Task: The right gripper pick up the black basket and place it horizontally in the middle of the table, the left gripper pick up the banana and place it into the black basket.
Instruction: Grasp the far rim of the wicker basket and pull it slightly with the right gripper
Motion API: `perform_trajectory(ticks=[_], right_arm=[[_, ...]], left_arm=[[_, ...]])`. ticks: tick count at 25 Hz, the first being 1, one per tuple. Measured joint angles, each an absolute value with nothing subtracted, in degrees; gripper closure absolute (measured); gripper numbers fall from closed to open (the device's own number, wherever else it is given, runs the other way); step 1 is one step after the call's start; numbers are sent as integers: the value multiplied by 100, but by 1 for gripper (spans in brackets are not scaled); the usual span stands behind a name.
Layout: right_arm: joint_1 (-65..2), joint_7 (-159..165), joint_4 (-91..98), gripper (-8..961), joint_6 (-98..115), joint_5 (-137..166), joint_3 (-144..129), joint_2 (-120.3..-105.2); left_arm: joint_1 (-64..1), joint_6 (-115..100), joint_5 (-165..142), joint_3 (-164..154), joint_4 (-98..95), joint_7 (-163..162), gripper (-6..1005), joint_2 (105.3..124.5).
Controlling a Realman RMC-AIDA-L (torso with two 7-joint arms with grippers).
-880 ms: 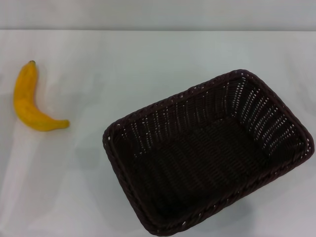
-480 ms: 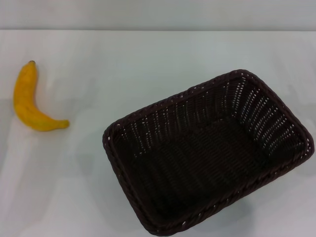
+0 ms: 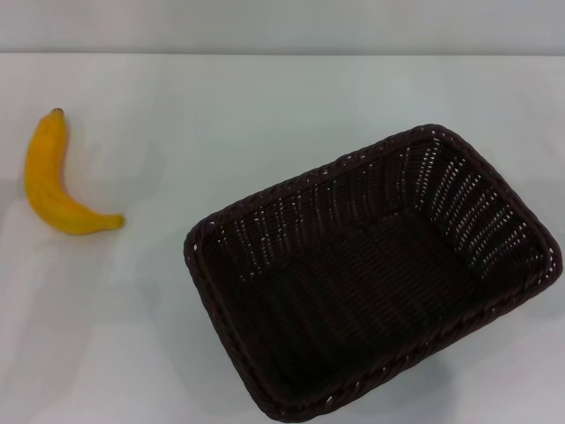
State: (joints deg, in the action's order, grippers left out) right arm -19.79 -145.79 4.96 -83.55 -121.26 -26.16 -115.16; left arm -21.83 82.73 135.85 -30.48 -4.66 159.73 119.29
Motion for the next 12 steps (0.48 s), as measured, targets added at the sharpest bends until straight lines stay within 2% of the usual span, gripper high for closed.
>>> perform_trajectory(ticks=[7, 12], right_arm=[[-1723, -11749, 2712, 125, -8189, -11063, -3606, -11443], [-1853, -9147, 4521, 127, -7889, -9326, -3655, -11406]], left_arm=[[-2212, 8371, 13796, -3034, -506, 15950, 138, 11904], [-2198, 8053, 13763, -3069, -719, 15951, 138, 11880]])
